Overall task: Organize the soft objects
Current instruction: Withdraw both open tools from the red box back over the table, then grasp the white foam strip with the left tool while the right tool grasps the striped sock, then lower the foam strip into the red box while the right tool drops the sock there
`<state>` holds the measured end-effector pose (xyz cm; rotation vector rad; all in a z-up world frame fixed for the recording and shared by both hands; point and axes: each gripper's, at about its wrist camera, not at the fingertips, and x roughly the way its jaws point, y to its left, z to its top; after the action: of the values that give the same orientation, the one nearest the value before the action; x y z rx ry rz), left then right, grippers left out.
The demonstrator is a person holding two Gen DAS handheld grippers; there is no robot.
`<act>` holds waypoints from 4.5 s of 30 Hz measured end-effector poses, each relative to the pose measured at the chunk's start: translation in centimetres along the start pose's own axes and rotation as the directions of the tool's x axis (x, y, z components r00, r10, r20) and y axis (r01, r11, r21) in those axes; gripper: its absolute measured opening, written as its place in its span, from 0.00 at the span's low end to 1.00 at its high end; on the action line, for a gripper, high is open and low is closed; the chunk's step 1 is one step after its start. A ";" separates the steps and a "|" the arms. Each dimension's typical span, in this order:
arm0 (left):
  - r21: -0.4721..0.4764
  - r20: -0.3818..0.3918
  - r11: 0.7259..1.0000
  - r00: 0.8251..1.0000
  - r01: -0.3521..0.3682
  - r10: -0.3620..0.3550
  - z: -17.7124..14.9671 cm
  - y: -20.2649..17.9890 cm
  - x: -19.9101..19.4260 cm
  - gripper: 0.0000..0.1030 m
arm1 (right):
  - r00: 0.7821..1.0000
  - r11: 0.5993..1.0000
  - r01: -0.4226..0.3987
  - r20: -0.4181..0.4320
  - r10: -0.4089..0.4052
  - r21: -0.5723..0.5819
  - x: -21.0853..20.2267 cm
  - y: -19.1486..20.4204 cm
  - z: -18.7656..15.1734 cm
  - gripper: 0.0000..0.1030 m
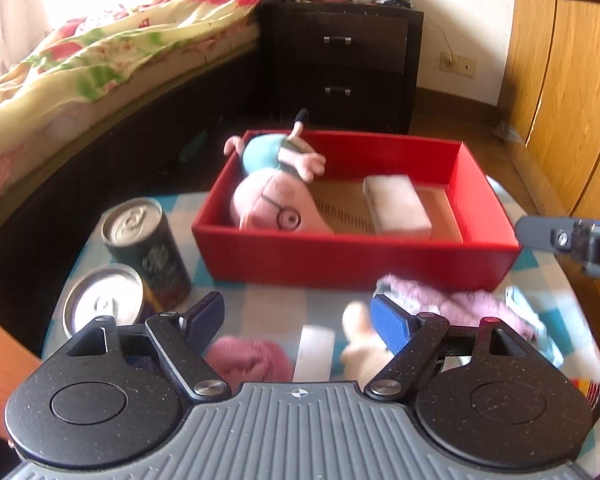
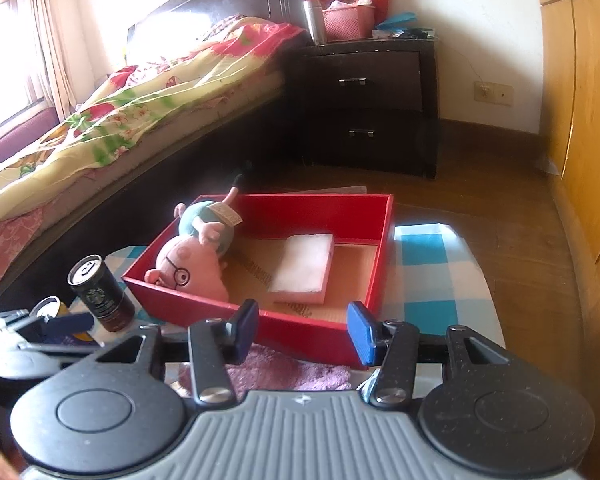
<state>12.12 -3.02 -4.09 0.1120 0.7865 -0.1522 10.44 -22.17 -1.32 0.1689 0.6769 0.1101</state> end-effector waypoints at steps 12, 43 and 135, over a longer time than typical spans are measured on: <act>-0.013 -0.022 1.000 1.000 0.022 -0.022 -2.2 0.8 -0.7 0.76 | 1.000 1.000 0.006 -0.016 -0.006 0.022 -2.0 -0.4 -2.1 0.29; -0.087 -0.155 0.994 0.985 0.062 -0.075 -5.1 1.6 -0.2 0.18 | 0.987 0.989 0.094 -0.144 -0.077 0.115 -5.4 -5.8 -5.8 0.46; -0.114 -0.074 0.965 0.966 0.237 -0.246 -4.5 0.4 -5.4 0.18 | 0.977 0.983 -0.079 -0.182 0.109 0.167 -6.1 -2.5 -6.8 0.00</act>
<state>5.31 -1.40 -3.44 -0.0774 0.8928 -0.3393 1.55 -24.78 -3.29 0.3479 0.8700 0.1647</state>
